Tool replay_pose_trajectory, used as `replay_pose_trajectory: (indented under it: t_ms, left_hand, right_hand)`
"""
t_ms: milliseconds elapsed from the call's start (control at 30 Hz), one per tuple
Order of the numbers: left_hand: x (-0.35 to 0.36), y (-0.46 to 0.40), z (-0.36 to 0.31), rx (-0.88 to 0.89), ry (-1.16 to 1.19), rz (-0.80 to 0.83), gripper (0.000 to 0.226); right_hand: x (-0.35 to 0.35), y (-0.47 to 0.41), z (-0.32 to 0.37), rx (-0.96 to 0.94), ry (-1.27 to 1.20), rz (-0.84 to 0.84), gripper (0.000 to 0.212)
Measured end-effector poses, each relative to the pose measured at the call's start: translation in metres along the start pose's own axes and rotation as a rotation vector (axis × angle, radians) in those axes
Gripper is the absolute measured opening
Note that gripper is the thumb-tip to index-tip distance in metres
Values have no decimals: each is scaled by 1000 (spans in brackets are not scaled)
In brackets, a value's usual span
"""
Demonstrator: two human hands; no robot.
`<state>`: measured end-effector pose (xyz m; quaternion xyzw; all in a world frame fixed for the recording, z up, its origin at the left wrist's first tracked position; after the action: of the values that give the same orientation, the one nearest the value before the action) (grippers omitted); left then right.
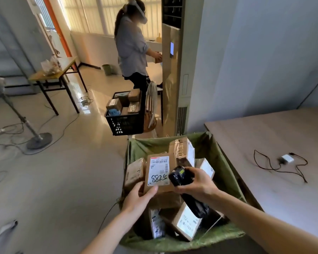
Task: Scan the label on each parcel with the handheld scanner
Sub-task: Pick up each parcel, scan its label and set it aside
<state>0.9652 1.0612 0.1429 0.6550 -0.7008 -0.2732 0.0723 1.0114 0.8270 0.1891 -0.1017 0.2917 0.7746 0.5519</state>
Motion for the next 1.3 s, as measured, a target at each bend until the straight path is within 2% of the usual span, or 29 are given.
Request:
replay_pose_trajectory:
  t_ms: [167, 333, 500, 633, 833, 1033, 1100, 1300]
  left_hand:
    - [-20, -10, 3, -7, -26, -109, 57]
    - [-40, -4, -18, 102, -111, -193, 44]
    - [-25, 19, -66, 311, -251, -84, 47]
    - [11, 54, -114, 466, -344, 35, 55]
    - [98, 121, -185, 636, -390, 250, 62]
    - [228, 219, -239, 802, -490, 488, 68]
    - [277, 260, -252, 856, -504, 573, 67]
    - [430, 406, -261, 997, -535, 773, 56]
  right_hand:
    - [-21, 3, -6, 24, 82, -45, 61]
    - [-37, 30, -5, 59, 116, -100, 65]
    - [-67, 94, 10, 97, 204, -230, 84]
    - [-104, 172, 20, 130, 235, -337, 86]
    - [-159, 319, 21, 244, 251, -518, 90]
    - [-205, 493, -11, 446, 218, -754, 61]
    - [-214, 558, -29, 530, 206, -841, 57]
    - [-214, 770, -85, 712, 136, -1067, 75]
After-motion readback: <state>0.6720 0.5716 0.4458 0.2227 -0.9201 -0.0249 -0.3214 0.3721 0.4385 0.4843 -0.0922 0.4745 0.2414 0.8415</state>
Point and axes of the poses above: each hand's wrist, its own y-axis away from the middle knuckle, its own x-axis out of the palm, z = x × y, the point moved 6 cm from there along -y, towards the middle knuckle, and after that the axes turned 8 degrees about z, right-handed, at the moved point
